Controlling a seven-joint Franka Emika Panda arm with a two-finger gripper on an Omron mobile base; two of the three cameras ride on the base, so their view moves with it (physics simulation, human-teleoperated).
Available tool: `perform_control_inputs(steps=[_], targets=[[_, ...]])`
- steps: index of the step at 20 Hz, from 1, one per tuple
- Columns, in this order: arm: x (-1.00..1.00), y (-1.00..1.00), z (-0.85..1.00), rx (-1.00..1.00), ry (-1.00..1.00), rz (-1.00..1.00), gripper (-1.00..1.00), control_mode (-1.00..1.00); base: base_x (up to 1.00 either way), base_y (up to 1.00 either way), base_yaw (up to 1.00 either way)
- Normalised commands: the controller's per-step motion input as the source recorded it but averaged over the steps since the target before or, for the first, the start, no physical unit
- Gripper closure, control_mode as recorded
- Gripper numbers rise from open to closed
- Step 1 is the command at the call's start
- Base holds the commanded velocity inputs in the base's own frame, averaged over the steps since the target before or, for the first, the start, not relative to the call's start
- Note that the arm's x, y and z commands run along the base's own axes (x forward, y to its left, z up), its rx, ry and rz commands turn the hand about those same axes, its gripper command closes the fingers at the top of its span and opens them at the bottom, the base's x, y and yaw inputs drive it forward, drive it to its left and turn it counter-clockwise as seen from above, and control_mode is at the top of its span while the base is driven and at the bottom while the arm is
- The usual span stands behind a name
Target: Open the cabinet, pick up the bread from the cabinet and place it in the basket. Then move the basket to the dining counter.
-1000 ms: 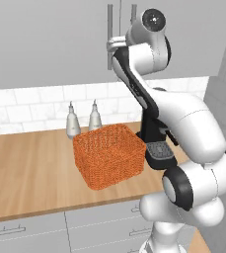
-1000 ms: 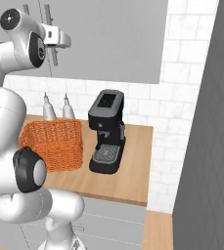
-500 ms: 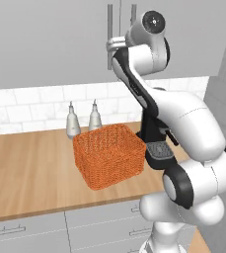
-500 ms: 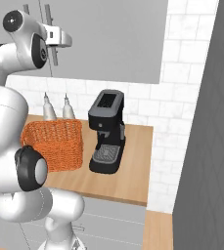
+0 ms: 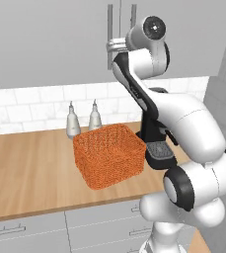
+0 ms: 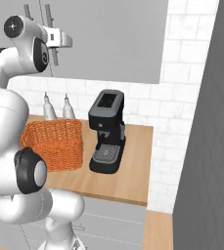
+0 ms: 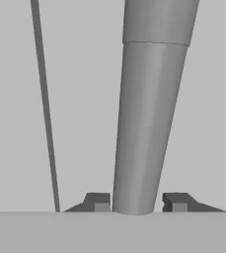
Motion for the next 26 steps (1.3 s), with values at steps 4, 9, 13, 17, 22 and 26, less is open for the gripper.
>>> perform_control_inputs(steps=[4,9,13,17,22,26], targets=[[0.33,-0.9,-0.56,0.0,0.04,-0.03,1.0,-1.0,0.0,0.0,0.0],[0.0,-1.0,-0.39,0.0,0.02,-0.06,1.0,-1.0,0.0,0.0,0.0],[-0.26,-1.0,-0.2,0.04,-0.07,-0.05,1.0,-1.0,0.0,0.0,0.0],[-0.37,-1.0,-0.06,0.1,-0.19,-0.05,1.0,-1.0,0.0,0.0,0.0],[-0.43,-1.0,0.0,0.06,-0.03,-0.04,1.0,-1.0,0.0,0.0,0.0],[-0.51,-1.0,0.0,0.01,0.0,-0.05,1.0,-1.0,0.0,0.0,0.0]])
